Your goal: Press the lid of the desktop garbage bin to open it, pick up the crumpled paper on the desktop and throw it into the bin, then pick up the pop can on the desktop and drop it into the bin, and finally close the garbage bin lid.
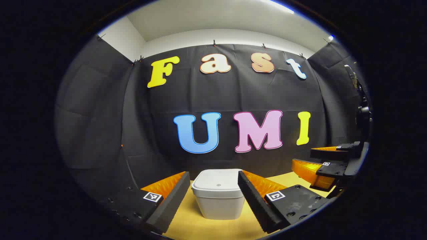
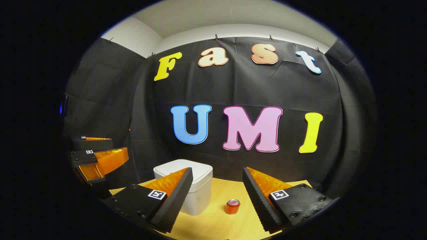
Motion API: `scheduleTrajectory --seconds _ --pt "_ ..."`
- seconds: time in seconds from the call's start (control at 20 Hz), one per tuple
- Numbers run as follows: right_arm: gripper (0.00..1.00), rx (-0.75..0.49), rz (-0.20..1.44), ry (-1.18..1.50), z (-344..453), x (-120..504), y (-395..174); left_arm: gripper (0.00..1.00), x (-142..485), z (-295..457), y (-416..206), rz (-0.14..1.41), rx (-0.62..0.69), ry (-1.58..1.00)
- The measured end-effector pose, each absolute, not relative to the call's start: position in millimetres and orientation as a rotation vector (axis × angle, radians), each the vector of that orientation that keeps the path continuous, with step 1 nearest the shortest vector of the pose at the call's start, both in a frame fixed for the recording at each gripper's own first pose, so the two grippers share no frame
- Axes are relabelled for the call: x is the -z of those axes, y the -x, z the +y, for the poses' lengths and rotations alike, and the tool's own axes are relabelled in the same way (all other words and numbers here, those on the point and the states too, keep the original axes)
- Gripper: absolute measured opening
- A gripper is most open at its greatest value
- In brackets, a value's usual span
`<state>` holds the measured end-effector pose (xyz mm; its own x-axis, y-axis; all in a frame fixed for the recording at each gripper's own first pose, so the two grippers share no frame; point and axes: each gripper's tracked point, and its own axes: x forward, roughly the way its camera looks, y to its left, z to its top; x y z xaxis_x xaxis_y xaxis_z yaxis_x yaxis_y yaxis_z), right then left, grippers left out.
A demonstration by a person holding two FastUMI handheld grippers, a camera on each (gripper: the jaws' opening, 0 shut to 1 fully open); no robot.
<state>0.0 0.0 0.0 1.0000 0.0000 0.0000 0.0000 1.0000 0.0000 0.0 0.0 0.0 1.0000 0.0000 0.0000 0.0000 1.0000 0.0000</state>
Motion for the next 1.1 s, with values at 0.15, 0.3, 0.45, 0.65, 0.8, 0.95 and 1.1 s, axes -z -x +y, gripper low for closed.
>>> scheduleTrajectory --seconds 0.15,0.3,0.45,0.65,0.8,0.95,1.1 --pt "0.96 -0.002 -0.001 -0.005 -2 -1 3 0.97 0 -1 1 0.0 -0.001 0.001" --pt "0.96 -0.005 0.006 -0.006 -3 3 4 0.97 -2 -5 2 0.001 0.001 0.013" --pt "0.96 -0.003 0.005 -0.008 -6 2 4 0.97 -2 -5 4 -0.004 0.004 0.005" --pt "0.96 0.028 -0.01 -0.005 -16 2 6 0.97 -3 -8 0 -0.015 0.011 0.017" --pt "0.96 0.058 -0.024 -0.018 -26 -3 10 0.98 0 -12 -6 -0.007 0.026 0.052" --pt "0.96 0.101 -0.03 -0.003 -42 -5 17 0.97 2 -15 -14 -0.001 0.044 0.061" --pt "0.96 0.147 -0.018 -0.009 -55 -1 24 0.97 2 -16 -23 0.0 0.061 0.064"
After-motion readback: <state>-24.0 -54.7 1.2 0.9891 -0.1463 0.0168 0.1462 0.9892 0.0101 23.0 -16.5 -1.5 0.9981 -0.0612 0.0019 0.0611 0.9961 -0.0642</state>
